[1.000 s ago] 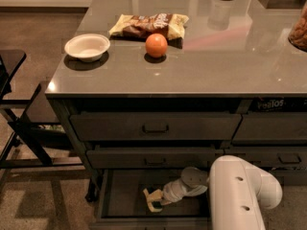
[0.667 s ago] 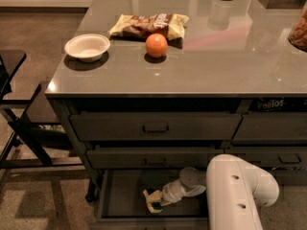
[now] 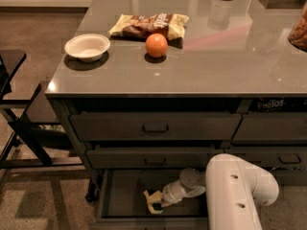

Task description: Place sponge into bottom drawer

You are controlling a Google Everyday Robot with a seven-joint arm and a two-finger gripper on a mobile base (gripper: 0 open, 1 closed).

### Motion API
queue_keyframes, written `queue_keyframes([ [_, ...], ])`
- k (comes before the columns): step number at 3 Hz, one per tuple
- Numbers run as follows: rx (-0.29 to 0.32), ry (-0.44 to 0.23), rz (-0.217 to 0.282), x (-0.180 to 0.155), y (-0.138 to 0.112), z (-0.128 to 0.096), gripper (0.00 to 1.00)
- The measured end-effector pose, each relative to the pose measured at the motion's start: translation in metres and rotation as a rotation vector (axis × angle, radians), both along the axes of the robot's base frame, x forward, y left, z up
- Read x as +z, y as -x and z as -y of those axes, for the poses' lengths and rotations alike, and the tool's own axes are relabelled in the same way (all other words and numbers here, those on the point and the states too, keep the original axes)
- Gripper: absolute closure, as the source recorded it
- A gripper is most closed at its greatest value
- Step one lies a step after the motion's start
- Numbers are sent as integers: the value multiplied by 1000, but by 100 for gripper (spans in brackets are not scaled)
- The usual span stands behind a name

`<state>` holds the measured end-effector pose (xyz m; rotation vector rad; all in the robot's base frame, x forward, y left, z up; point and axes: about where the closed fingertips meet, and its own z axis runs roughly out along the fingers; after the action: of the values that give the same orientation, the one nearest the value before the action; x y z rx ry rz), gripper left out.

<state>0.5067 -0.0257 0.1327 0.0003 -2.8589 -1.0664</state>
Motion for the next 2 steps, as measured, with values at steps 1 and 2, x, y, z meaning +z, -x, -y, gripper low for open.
queue_keyframes([
  [1, 0, 0, 0, 0, 0, 0, 57],
  [2, 0, 0, 0, 0, 0, 0, 34],
])
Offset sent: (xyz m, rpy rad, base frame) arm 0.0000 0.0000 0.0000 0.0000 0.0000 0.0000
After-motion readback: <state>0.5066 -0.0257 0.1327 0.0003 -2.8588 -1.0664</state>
